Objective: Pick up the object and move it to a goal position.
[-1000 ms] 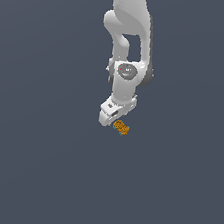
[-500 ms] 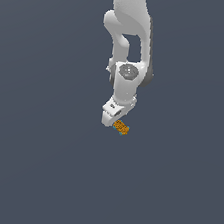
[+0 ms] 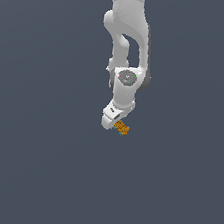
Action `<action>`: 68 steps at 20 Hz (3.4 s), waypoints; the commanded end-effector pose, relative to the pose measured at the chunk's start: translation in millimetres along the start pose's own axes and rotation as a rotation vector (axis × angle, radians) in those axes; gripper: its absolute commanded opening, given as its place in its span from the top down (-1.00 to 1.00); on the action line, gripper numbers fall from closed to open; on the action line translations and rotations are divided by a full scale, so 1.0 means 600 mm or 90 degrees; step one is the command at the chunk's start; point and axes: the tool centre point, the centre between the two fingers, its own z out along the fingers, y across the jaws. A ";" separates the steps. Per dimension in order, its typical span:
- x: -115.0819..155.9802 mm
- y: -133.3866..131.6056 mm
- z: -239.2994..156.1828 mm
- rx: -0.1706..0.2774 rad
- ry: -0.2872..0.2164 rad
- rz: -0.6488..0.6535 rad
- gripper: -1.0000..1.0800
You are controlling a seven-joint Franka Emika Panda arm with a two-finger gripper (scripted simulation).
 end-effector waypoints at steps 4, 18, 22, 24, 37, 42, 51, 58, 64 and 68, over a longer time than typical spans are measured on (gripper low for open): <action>0.000 -0.001 0.034 0.000 0.000 -0.001 -0.92; 0.000 0.000 0.041 0.000 0.000 -0.002 1.00; 0.002 0.001 0.036 -0.001 0.000 -0.001 1.00; 0.005 0.002 0.029 -0.001 0.000 -0.001 1.00; 0.074 0.012 -0.086 0.000 0.001 -0.002 1.00; 0.118 0.019 -0.159 0.001 0.001 -0.003 1.00; 0.199 0.033 -0.291 0.001 0.001 -0.003 1.00; 0.251 0.045 -0.376 0.001 0.001 -0.002 1.00; 0.289 0.053 -0.435 0.001 0.001 -0.002 1.00; 0.310 0.058 -0.469 0.001 0.001 -0.001 1.00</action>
